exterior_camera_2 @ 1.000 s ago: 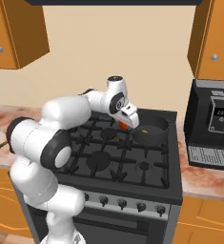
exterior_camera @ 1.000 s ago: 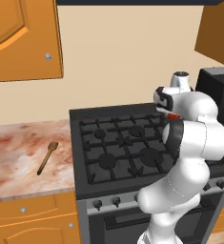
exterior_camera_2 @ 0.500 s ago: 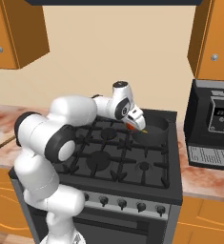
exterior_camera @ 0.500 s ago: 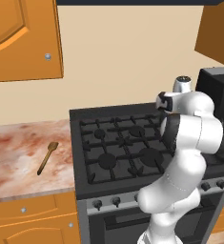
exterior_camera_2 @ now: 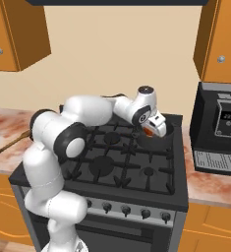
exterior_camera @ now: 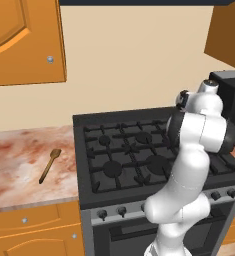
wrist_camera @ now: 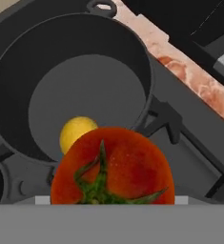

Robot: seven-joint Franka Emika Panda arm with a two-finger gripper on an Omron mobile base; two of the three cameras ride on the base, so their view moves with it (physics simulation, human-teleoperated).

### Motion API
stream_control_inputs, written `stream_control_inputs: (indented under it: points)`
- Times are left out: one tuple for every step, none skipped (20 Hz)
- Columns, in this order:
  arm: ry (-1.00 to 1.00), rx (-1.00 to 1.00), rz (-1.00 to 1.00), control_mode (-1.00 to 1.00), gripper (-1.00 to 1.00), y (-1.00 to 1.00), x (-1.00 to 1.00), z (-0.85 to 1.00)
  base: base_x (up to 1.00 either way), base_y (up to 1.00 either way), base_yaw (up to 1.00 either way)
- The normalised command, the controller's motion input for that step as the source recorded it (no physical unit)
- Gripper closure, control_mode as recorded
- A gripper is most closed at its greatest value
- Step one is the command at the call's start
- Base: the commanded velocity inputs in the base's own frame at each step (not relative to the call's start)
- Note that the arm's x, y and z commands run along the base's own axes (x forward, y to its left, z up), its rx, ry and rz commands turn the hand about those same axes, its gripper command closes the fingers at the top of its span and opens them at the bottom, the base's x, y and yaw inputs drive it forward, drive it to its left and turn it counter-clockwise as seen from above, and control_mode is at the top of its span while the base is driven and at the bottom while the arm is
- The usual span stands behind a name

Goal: Put the lemon and tomato in the pot. Retrieve the spatula and lightly stir the vegetables in the pot.

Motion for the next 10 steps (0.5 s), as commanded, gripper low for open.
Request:
stream_control_inputs:
  points:
    - [0.0,0.05,0.05,-1.0,1.0,-0.31,0.44,0.0,0.0,0.0,0.0]
    - [0.0,0.05,0.09,-1.0,1.0,-0.26,0.46,0.0,0.0,0.0,0.0]
    - [0.0,0.04,0.15,-1.0,1.0,-0.12,0.55,-0.03,0.0,0.0,0.0]
    - [0.0,0.03,0.19,-1.0,1.0,-0.06,0.51,0.0,0.0,0.0,0.0]
    - [0.0,0.02,0.21,-1.0,1.0,0.0,0.39,0.0,0.0,0.0,0.0]
    - [0.0,0.01,0.24,-1.0,1.0,0.0,0.3,0.0,0.0,0.0,0.0]
    - [0.0,0.0,0.25,-1.0,1.0,0.0,0.23,-0.03,0.0,0.0,0.0]
    - [0.0,0.0,0.26,-1.0,1.0,0.0,0.18,-0.03,0.0,0.0,0.0]
    - [0.0,0.0,0.27,-1.0,1.0,0.0,0.09,-0.04,0.0,0.0,0.0]
    - [0.0,0.0,0.29,-1.0,1.0,0.0,0.04,-0.08,0.0,0.0,0.0]
